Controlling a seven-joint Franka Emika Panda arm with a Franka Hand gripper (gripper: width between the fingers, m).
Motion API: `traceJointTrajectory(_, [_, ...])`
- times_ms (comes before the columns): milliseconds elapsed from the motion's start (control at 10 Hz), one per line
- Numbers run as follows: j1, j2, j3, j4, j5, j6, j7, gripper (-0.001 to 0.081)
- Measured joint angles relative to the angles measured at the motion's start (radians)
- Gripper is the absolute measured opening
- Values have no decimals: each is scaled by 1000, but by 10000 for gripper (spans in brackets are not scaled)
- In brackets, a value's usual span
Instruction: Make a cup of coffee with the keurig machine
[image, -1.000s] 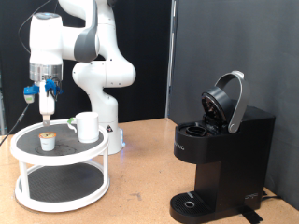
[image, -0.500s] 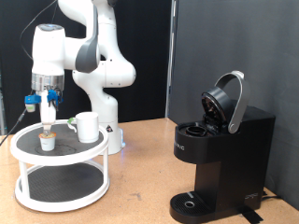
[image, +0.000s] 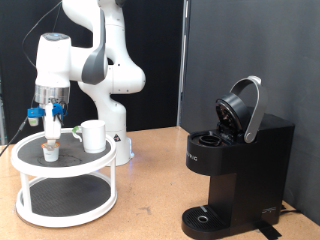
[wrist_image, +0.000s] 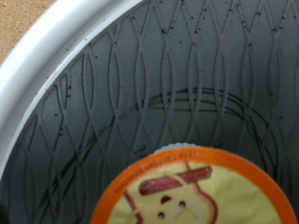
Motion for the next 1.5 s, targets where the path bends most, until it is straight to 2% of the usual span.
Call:
traceJointTrajectory(500, [-3,23,0,-10,-10,27,7,735])
traceJointTrajectory(700, [-3,25,0,-11,-10,27,8,708])
traceJointTrajectory(800, [-3,25,0,-11,-10,28,8,529])
traceJointTrajectory(900, [-3,24,0,-10,-10,28,9,529])
traceJointTrajectory(1000, [-3,24,1,-10,-10,26,9,385])
traceJointTrajectory(1200, [-2,19,2,-1,9,-9,5,385])
traceJointTrajectory(1500, [9,-36,2,55,104,-151,-43,385])
